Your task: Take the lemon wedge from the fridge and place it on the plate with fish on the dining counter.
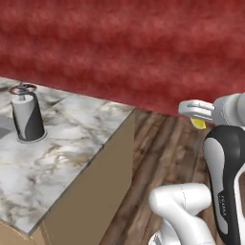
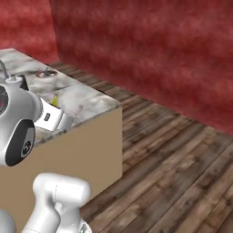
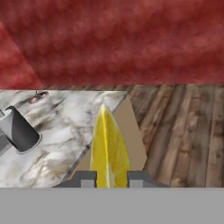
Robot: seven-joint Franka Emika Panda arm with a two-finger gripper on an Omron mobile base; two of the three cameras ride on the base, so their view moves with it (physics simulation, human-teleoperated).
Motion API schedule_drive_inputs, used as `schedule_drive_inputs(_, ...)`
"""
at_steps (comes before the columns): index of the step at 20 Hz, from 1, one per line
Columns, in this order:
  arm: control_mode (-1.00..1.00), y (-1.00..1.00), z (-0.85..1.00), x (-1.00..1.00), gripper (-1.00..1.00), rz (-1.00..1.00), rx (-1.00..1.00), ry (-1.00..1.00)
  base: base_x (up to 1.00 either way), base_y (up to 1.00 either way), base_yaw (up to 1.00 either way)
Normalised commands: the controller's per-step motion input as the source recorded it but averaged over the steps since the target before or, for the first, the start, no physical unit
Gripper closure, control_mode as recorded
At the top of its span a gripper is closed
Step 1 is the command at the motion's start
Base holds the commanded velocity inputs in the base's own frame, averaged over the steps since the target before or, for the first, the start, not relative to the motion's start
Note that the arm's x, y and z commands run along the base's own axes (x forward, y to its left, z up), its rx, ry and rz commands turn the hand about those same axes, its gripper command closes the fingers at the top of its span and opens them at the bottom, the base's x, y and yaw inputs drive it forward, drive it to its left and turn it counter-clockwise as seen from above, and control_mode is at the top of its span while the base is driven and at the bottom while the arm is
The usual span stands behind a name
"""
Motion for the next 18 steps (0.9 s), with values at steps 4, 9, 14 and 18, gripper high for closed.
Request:
schedule_drive_inputs(4,1.0,0.0,0.0,0.0,1.0,0.0,0.0,0.0,1.0,-1.0,0.12)
schedule_drive_inputs(9,1.0,0.0,0.0,0.0,1.0,0.0,0.0,0.0,1.0,-1.0,0.17)
schedule_drive_inputs(14,1.0,0.0,0.0,0.0,1.0,0.0,0.0,0.0,0.81,-1.0,0.23)
schedule_drive_inputs(18,1.0,0.0,0.0,0.0,1.0,0.0,0.0,0.0,0.6,-1.0,0.29)
